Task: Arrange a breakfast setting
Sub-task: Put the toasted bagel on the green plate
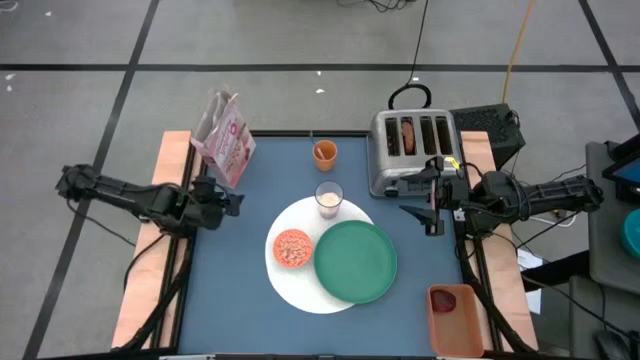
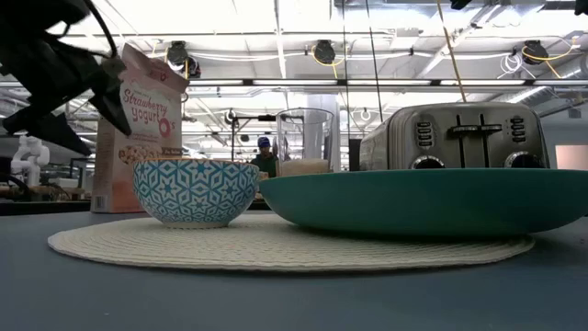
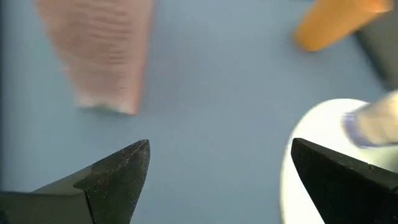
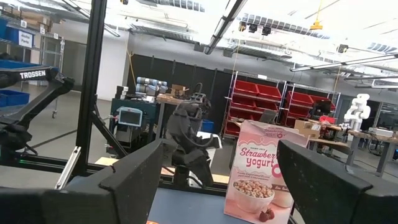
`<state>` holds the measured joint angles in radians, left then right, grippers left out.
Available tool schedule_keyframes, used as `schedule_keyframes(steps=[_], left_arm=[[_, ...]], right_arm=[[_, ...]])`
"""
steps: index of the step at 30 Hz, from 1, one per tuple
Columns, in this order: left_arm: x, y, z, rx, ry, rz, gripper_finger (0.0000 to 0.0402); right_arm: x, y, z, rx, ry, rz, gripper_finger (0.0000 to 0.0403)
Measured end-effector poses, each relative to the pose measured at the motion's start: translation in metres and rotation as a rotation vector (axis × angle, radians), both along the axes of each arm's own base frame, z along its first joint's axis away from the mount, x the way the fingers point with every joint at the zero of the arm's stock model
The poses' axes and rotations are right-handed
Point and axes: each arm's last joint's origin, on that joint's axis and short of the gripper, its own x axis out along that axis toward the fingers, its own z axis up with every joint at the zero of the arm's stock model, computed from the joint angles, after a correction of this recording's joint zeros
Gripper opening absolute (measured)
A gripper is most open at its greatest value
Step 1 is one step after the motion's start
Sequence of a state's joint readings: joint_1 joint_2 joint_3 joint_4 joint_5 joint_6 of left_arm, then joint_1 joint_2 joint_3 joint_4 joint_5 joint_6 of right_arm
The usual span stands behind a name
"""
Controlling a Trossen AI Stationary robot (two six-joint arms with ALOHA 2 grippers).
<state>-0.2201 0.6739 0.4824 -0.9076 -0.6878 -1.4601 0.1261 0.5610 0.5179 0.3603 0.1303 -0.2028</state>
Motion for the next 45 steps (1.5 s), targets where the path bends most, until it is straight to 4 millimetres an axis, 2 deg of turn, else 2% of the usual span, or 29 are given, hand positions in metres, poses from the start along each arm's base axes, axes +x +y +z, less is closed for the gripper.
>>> schedule_keyframes(steps=[6, 13, 21, 29, 35, 40, 45], left_arm=[[0.004, -0.019, 0.010, 0.223, -0.132, -0.110, 0.0390], [0.003, -0.035, 0.017, 0.421, -0.136, -0.275, 0.0390], [0.027, -0.059, 0.023, 0.558, -0.117, -0.490, 0.0390], [0.050, -0.077, 0.015, 0.562, -0.152, -0.508, 0.0390], [0.074, -0.092, 0.017, 0.568, -0.237, -0.654, 0.0390], [0.088, -0.092, 0.029, 0.658, -0.320, -0.775, 0.0390], [0.093, -0.076, 0.039, 0.754, -0.312, -0.806, 0.0390]], right_arm=[[0.000, 0.000, 0.000, 0.000, 0.000, 0.000, 0.0307], [0.000, 0.000, 0.000, 0.000, 0.000, 0.000, 0.0307], [0.000, 0.000, 0.000, 0.000, 0.000, 0.000, 0.0307], [0.000, 0.000, 0.000, 0.000, 0.001, 0.000, 0.0307], [0.000, 0.000, 0.000, 0.000, 0.000, 0.000, 0.0307], [0.000, 0.000, 0.000, 0.000, 0.000, -0.001, 0.0307], [0.000, 0.000, 0.000, 0.000, 0.000, 0.000, 0.0307]])
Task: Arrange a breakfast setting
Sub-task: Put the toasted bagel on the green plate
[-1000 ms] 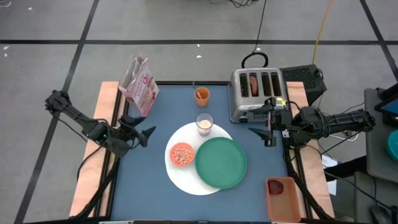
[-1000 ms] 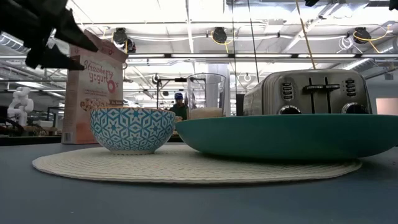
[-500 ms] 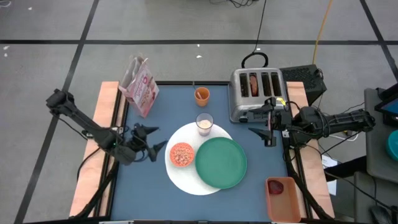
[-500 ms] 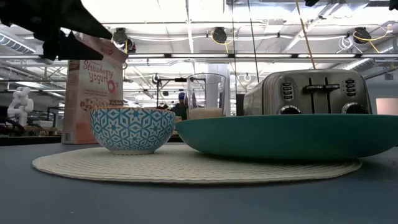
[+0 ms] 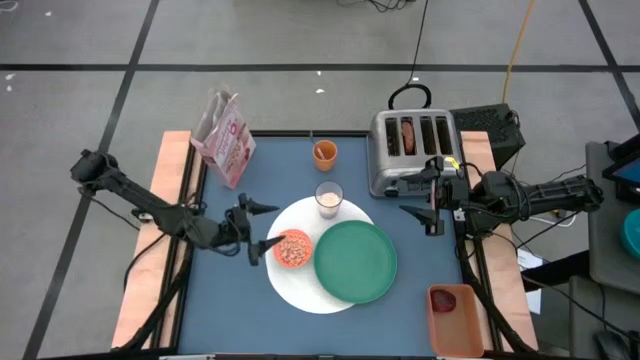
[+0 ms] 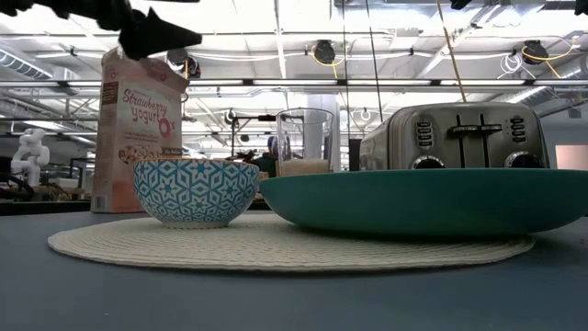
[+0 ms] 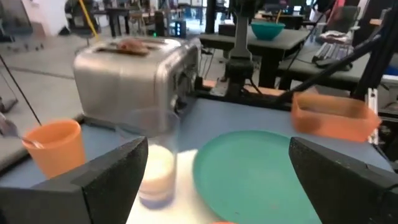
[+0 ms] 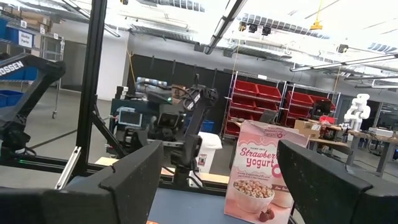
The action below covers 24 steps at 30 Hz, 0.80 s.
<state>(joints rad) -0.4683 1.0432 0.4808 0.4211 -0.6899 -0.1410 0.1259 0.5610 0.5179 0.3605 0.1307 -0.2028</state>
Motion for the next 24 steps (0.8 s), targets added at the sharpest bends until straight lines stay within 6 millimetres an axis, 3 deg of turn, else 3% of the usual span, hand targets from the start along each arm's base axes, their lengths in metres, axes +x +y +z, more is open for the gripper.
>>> schedule_keyframes(steps=[7, 12, 19, 24], left_arm=[[0.003, 0.038, 0.014, 0.097, -0.024, -0.034, 0.0390], [0.005, 0.063, 0.013, 0.103, 0.006, -0.054, 0.0390], [-0.003, 0.081, -0.023, 0.017, 0.053, -0.003, 0.0390], [-0.019, 0.083, -0.049, -0.036, -0.065, 0.009, 0.0390]], right_arm=[[0.000, 0.000, 0.000, 0.000, 0.000, 0.000, 0.0307], [0.000, 0.000, 0.000, 0.000, 0.000, 0.000, 0.0307], [0.000, 0.000, 0.001, -0.025, -0.016, -0.007, 0.0307], [0.000, 0.000, 0.002, 0.009, -0.017, 0.002, 0.0307]])
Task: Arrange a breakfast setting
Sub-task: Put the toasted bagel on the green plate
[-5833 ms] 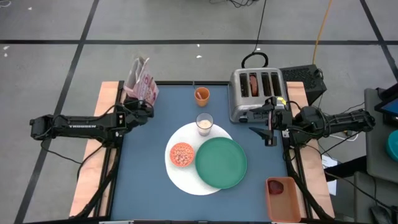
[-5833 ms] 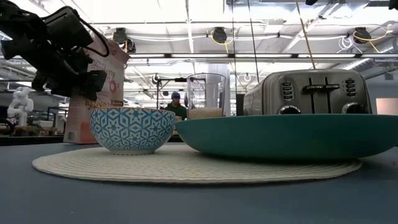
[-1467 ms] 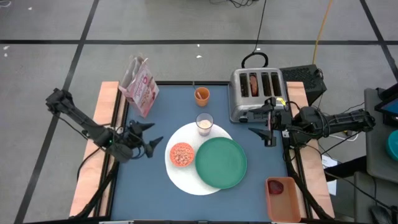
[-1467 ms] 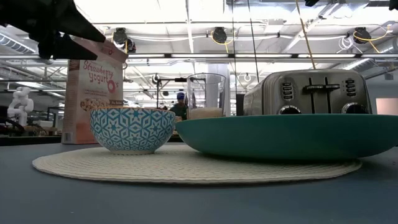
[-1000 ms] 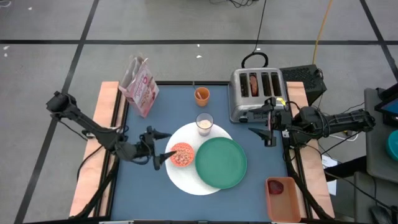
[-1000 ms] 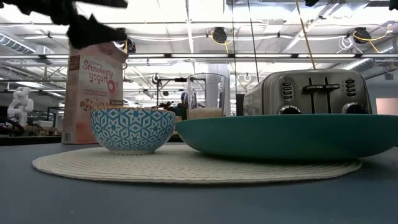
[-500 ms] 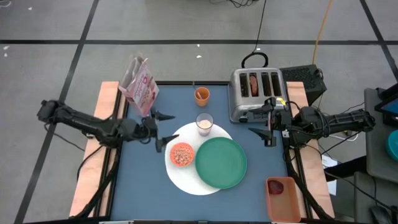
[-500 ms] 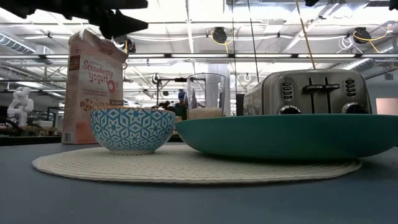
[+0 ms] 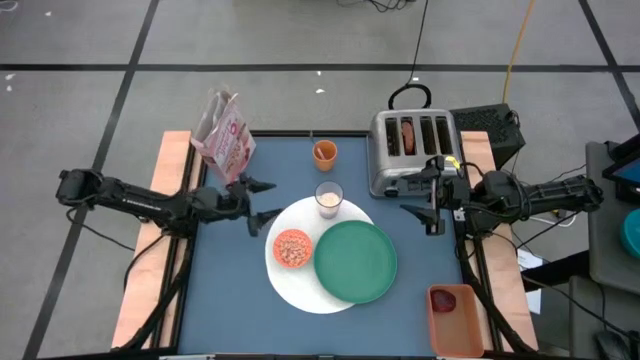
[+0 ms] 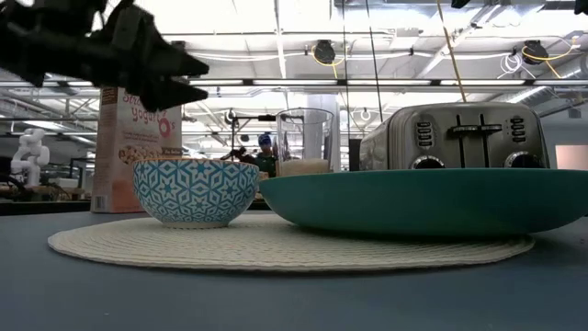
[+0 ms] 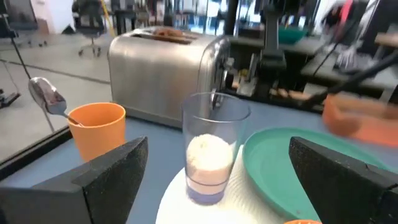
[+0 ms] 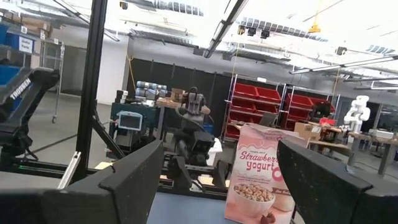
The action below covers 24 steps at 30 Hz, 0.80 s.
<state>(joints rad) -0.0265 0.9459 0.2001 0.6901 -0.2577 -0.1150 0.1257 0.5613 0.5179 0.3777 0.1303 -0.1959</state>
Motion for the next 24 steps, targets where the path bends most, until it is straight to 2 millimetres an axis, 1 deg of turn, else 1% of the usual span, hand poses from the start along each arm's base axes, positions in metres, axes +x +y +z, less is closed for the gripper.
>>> schedule_keyframes(steps=[3, 7, 11, 14, 20, 24], left_arm=[[-0.012, 0.000, -0.010, -0.004, -0.094, 0.000, 0.0390], [-0.024, 0.001, -0.020, 0.000, -0.159, 0.000, 0.0390], [-0.028, 0.001, -0.024, 0.011, -0.166, 0.001, 0.0390], [-0.028, 0.001, -0.023, 0.025, -0.164, 0.002, 0.0390], [-0.028, 0.001, -0.023, 0.027, -0.163, 0.002, 0.0390], [-0.028, 0.001, -0.023, 0.026, -0.164, 0.002, 0.0390]], right_arm=[[0.000, 0.000, 0.001, 0.002, -0.009, 0.000, 0.0307], [0.000, 0.000, 0.001, 0.002, -0.009, 0.000, 0.0307], [0.000, 0.000, 0.001, 0.004, -0.008, 0.001, 0.0307], [0.001, -0.001, 0.003, 0.095, -0.034, -0.020, 0.0307], [0.003, -0.010, 0.001, 0.221, -0.042, -0.314, 0.0306], [0.000, -0.016, 0.003, 0.300, -0.053, -0.576, 0.0306]])
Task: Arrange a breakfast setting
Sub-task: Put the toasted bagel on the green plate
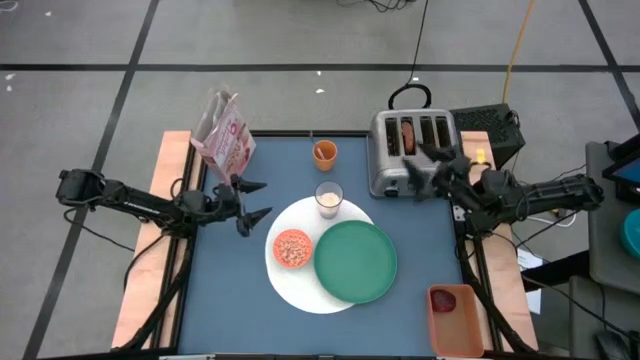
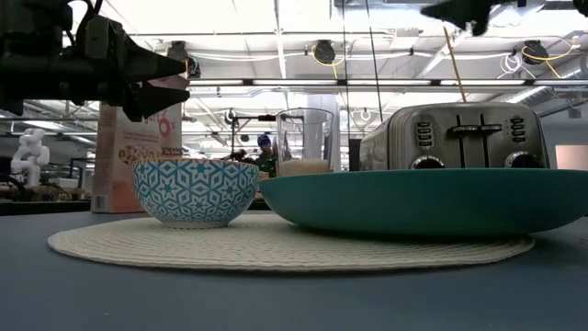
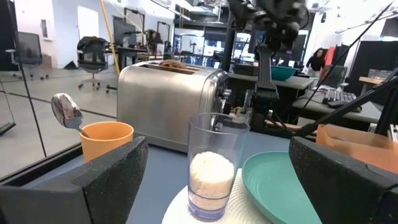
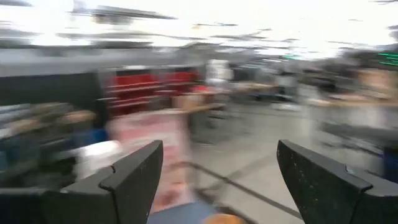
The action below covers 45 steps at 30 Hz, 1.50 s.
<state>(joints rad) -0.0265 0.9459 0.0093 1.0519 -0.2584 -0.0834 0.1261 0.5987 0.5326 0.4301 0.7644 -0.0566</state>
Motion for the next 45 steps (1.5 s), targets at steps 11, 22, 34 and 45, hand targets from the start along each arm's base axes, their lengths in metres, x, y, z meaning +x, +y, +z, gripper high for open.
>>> schedule_keyframes(steps=[11, 22, 34, 45], left_arm=[[0.000, 0.000, 0.000, -0.001, -0.001, 0.001, 0.0390], [0.000, 0.000, 0.000, -0.007, -0.002, 0.003, 0.0390], [0.000, 0.000, 0.000, -0.015, -0.005, 0.003, 0.0390], [0.000, 0.000, 0.000, -0.025, -0.007, 0.002, 0.0390]], right_arm=[[-0.007, -0.007, 0.046, 0.133, -0.067, -0.276, 0.0306], [-0.005, -0.021, 0.085, 0.146, 0.080, -0.494, 0.0306], [0.004, -0.048, 0.082, 0.359, 0.213, -0.464, 0.0306], [0.025, -0.086, 0.062, 0.593, 0.387, -0.369, 0.0306]])
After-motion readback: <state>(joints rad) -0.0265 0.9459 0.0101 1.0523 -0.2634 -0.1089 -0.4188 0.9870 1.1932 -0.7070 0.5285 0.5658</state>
